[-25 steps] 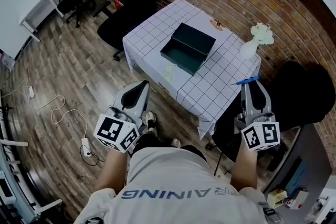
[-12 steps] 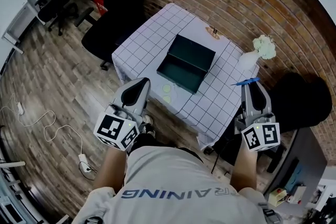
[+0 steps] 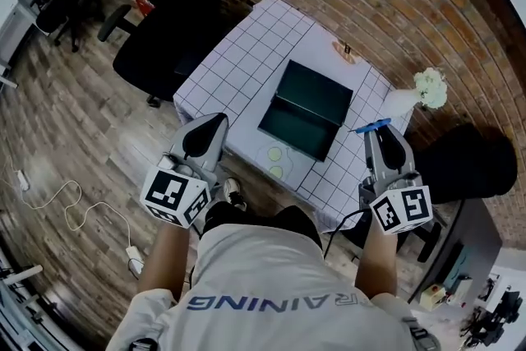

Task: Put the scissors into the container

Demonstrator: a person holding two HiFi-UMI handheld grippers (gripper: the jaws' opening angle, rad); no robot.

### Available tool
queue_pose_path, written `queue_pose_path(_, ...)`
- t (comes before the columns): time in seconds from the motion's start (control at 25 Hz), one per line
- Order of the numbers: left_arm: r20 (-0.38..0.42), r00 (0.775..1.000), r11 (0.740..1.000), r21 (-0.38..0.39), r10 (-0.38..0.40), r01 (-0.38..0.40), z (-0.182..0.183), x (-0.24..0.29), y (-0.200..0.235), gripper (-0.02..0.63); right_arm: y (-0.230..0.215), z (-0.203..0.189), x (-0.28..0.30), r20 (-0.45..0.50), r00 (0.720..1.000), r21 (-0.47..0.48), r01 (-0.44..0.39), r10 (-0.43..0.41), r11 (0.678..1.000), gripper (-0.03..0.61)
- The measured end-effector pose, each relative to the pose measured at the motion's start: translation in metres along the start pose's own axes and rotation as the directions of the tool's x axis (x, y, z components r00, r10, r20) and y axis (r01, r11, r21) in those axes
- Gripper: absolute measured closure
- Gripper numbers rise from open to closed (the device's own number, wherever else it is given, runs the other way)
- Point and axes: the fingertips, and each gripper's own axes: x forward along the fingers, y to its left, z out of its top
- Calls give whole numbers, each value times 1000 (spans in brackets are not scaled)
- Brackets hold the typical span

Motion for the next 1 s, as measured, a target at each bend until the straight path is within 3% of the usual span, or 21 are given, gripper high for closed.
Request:
queue_pose_path(0.24, -70, 997, 998, -62, 21, -26, -27, 11, 16, 614, 18, -48, 57, -181, 980, -90, -104, 87, 990, 480)
queue_pose_path(0.36, -83, 996, 994, -91, 46, -54, -38, 16, 14, 614, 29, -81, 86, -297, 942, -119, -198, 156, 973, 479)
queue_pose_path(0.64, -128, 986, 989, -93, 104, -117, -56, 11, 3, 614, 57, -176, 133, -628, 735, -135, -427, 256, 894, 479)
queue_pose_path(0.8, -135, 981, 982, -112, 137, -152, -64, 7, 7, 614, 64, -222, 152, -726, 644, -123, -466, 241, 876, 479)
queue_pose_path(1.0, -150, 976, 980, -99, 155, -171, -68, -6, 10, 614, 78, -267, 166, -845, 503, -138, -534, 182, 835, 479)
